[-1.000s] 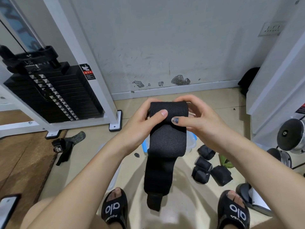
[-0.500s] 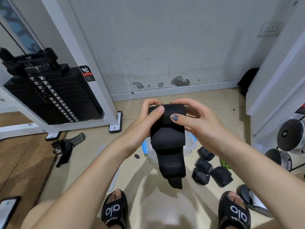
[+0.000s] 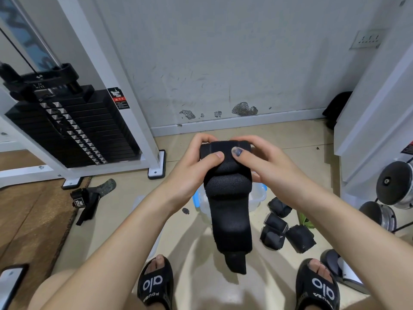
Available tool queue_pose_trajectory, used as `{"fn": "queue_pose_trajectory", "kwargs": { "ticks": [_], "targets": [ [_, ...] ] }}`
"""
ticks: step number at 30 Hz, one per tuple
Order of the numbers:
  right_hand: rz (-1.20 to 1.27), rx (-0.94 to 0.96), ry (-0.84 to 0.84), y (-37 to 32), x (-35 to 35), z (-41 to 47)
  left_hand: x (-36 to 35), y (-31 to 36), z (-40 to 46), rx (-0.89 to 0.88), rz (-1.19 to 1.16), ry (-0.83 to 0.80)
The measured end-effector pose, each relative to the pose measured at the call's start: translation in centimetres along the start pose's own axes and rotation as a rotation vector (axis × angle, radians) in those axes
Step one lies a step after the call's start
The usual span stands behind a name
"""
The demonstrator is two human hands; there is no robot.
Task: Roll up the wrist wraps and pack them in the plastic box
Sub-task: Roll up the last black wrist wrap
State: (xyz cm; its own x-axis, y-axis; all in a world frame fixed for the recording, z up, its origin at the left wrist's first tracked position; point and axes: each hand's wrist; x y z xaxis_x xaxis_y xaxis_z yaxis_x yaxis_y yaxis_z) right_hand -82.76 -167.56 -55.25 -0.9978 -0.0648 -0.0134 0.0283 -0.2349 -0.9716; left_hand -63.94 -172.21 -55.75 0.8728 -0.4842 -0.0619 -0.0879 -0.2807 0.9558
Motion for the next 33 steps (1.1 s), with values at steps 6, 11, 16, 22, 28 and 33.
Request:
{"fn": "queue_pose_trajectory", "kwargs": {
  "ticks": [6,11,16,22,28,33],
  "targets": [
    [-0.038,0.149,0.012,0.48,0.23,-0.15,-0.09,-0.15,0.15,0.086,-0.005,0.043],
    [-0.063,0.192,0.013,0.4,-0.22,-0.25,0.21,-0.04,0.34,0.141,0.061,0.098],
    [-0.03,0.191,0.042,0.43,-0.08,-0.03,0.06,0.14,-0.13,0.104,0.129,0.093],
    [-0.003,0.084,0.033,0.51,0.14,0.06,-0.06,0.47,-0.33,0.085,0.052,0.099],
    [0.086,-0.051,-0.032,-0.1,-0.25,-0.26,0.11,0.48,-0.46,0.033,0.012,0.033],
    [0.124,0.006,0.034,-0.02,-0.09,-0.09,0.06,0.49,-0.42,0.007,-0.002,-0.009]
  ]
}}
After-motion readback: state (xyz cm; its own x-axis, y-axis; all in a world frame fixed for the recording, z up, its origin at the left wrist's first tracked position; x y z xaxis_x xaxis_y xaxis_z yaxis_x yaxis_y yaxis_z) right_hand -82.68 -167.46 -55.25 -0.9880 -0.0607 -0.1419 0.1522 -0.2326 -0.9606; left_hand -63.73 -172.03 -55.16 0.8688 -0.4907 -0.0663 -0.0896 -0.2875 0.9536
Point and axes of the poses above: each hand's wrist, its own z-axis towards the middle knuckle, its own x-axis out of the back of the hand, y = z × x, and after that the axes turned 15 degrees about x, right-handed
